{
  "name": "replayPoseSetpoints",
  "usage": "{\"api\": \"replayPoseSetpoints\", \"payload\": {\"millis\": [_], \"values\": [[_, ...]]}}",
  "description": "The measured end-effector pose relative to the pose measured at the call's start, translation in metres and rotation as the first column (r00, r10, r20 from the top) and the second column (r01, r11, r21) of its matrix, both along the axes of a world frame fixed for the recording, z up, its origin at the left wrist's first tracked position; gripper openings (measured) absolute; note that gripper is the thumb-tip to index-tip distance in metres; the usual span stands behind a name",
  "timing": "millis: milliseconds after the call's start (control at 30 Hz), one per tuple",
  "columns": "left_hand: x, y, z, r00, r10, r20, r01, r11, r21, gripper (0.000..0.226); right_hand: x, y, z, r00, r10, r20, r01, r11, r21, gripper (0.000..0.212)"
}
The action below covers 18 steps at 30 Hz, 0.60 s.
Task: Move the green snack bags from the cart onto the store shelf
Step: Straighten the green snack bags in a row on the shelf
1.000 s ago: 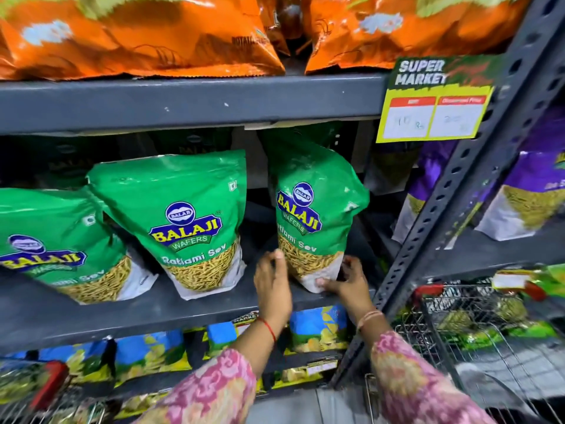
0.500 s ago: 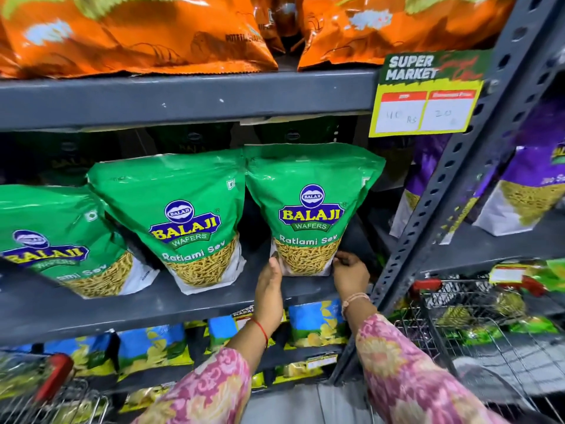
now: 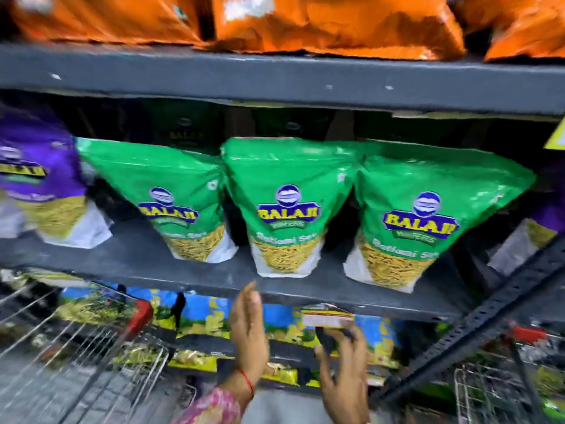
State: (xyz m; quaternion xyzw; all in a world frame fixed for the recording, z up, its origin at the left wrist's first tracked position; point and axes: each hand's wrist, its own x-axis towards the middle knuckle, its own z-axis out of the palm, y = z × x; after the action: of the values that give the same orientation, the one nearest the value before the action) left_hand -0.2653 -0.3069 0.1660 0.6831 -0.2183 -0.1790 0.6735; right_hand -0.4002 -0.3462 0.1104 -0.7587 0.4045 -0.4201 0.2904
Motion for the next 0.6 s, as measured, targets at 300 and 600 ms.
{"api": "replayPoseSetpoints", "payload": {"millis": [300, 600], "values": [[0.199, 0.032, 0.022, 0.998, 0.041, -0.037, -0.040, 0.999, 0.021, 0.048, 0.196, 0.012, 0.061, 0.949, 0.234, 0.212, -0.301, 0.874, 0.382, 0.091], [0.246, 0.012, 0.027, 0.946, -0.319, -0.060, 0.321, 0.946, 0.034, 0.043, 0.250, -0.020, 0.059, 0.954, 0.185, 0.237, -0.274, 0.859, 0.433, 0.056]]}}
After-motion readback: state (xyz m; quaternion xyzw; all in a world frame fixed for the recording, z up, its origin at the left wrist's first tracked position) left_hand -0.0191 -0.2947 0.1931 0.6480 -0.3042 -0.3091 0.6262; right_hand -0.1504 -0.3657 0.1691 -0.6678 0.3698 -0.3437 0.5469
